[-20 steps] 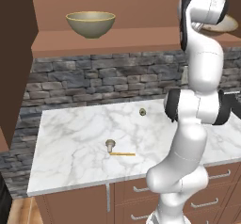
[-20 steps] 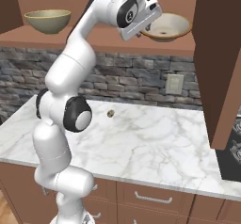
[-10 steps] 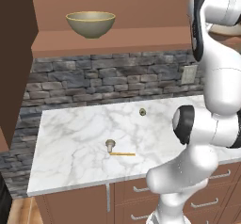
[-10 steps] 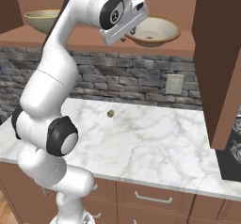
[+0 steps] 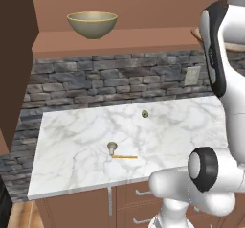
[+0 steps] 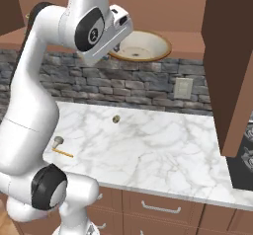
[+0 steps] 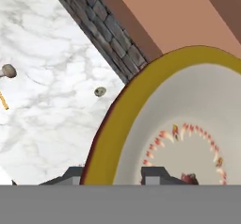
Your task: Pick both bowls and place them on the counter. Then place the mushroom in one bowl and place the cream cheese stick in the other bowl.
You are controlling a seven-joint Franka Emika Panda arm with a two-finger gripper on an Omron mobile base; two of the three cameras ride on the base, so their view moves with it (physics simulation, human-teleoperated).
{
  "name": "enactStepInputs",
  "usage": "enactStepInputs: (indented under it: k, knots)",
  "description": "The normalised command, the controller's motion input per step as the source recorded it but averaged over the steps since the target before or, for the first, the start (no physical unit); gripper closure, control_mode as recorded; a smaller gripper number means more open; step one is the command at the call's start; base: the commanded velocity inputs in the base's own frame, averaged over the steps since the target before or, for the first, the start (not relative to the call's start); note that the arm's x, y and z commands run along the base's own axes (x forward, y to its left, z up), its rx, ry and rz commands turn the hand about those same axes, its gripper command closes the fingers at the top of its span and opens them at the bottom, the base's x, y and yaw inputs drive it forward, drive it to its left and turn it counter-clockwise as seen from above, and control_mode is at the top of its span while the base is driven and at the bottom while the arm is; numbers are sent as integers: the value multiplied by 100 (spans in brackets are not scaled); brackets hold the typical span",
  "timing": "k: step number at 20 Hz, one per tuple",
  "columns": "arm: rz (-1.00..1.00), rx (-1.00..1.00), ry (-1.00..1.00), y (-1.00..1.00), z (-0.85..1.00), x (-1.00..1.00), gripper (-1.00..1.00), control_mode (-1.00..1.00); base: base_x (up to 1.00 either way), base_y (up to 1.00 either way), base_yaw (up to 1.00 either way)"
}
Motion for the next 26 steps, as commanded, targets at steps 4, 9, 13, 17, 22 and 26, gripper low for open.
enactStepInputs:
  k: [4, 9, 13, 17, 22, 26]
  knots:
    - [4, -6, 1, 38, -42, -87, 100, -100, 0, 0, 0]
    - [0, -13, 10, 31, -65, -52, 100, -100, 0, 0, 0]
    - [0, -9, 17, 0, -75, -21, 100, -100, 0, 0, 0]
    - [0, -1, 19, 0, -79, -4, 100, -100, 0, 0, 0]
    - [0, 0, 18, 0, -79, 9, 100, -100, 0, 0, 0]
    - [0, 0, 12, 0, -77, 27, 100, -100, 0, 0, 0]
